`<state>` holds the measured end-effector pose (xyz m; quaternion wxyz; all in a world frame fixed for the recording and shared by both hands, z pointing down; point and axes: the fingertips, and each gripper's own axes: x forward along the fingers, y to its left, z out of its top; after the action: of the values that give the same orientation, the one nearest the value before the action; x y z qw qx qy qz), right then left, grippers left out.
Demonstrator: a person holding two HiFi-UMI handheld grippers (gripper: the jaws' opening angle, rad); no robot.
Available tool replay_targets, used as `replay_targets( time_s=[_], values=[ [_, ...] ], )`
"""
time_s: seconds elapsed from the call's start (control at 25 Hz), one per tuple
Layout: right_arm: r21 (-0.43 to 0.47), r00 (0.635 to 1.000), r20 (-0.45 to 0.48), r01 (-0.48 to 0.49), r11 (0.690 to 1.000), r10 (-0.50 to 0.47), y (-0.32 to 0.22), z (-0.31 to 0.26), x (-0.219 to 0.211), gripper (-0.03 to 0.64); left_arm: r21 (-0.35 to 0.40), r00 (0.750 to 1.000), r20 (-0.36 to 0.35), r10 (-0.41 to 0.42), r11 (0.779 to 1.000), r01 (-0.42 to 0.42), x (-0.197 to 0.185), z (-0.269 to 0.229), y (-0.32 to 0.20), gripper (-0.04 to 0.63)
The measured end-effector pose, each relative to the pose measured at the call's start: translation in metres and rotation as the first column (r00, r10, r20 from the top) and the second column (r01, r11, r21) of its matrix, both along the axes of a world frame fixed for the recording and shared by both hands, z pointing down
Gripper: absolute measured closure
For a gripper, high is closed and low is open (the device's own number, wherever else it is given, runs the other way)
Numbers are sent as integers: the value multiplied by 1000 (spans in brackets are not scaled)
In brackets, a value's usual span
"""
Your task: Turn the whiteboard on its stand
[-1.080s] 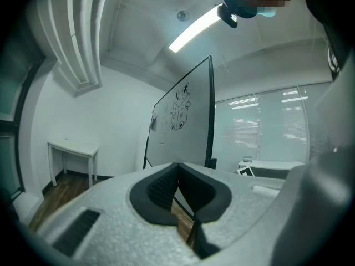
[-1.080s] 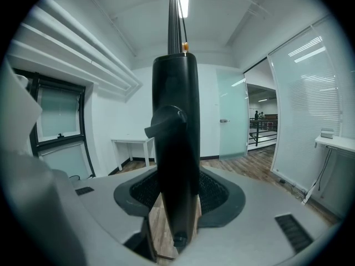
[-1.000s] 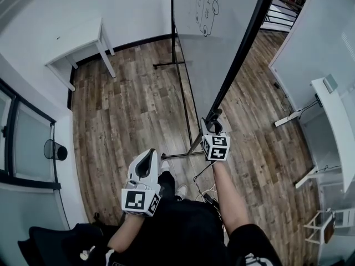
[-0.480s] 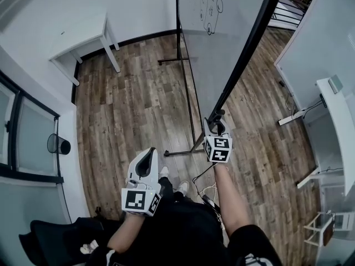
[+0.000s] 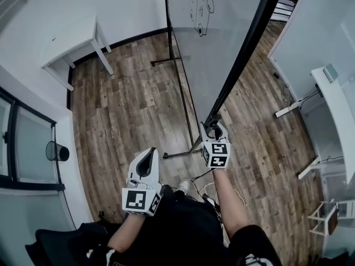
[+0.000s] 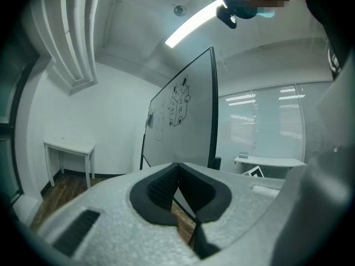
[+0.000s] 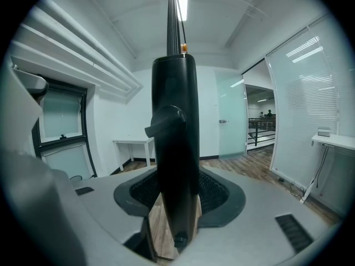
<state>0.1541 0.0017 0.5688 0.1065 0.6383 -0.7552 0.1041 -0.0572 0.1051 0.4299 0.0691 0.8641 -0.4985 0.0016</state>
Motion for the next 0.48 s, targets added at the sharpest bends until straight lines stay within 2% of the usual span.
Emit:
replay_targets(
  time_s=[0.48],
  values=[
    [-4, 1000, -1, -11, 1000, 11, 21, -9, -2, 425, 2, 998, -6, 69, 998, -69, 0, -16, -22, 583]
  ],
)
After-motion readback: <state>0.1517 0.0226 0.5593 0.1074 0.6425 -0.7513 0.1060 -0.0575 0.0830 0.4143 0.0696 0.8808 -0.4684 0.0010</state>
